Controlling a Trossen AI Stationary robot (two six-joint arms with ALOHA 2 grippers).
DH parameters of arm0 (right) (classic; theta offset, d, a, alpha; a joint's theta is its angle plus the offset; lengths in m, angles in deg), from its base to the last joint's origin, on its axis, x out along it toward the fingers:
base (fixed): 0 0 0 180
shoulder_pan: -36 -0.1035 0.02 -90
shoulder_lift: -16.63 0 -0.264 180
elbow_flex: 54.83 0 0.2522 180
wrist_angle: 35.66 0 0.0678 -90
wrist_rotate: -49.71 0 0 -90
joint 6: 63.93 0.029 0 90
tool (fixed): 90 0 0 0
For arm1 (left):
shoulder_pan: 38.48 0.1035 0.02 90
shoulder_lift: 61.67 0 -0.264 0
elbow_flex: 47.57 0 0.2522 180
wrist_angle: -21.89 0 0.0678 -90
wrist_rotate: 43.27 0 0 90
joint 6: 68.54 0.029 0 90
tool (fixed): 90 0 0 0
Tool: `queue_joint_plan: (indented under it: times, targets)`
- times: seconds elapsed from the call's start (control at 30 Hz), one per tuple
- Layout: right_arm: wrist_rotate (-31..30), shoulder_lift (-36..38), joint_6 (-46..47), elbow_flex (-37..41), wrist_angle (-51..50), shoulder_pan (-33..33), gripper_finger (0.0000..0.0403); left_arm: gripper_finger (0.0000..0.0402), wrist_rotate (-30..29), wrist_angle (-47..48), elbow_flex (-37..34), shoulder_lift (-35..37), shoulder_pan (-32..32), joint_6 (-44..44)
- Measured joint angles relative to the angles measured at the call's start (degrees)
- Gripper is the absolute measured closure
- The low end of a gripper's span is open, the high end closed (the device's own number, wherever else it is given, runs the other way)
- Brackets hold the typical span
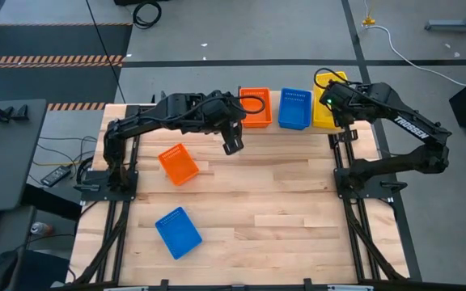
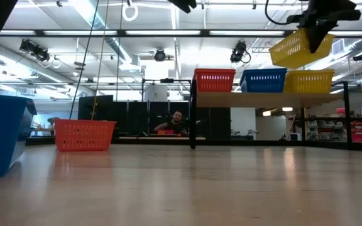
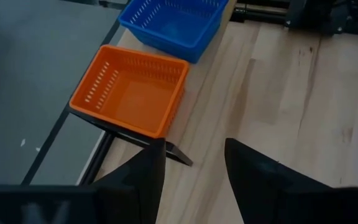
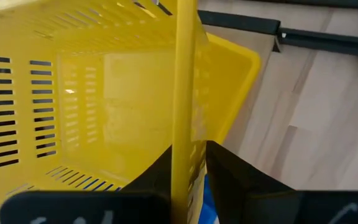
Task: Stack baskets on shelf by color
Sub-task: Stack the yellow basket on top of the yellow basket on the shelf
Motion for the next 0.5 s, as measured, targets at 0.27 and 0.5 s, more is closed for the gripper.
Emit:
queue_joint_plan:
  times: [0.27, 0.5]
  targets:
    - [-1.01, 0.0, -4.63, 0.0, -0.03, 0.0, 0.0327, 0.023, 0.0, -0.01, 0.0, 0.0, -0.8, -0.07]
    - [-3.18, 0.13, -6.7, 0.0, -0.01, 0.0, 0.0324, 0.023, 0.0, 0.03, 0.0, 0.0, -1.96, -0.07]
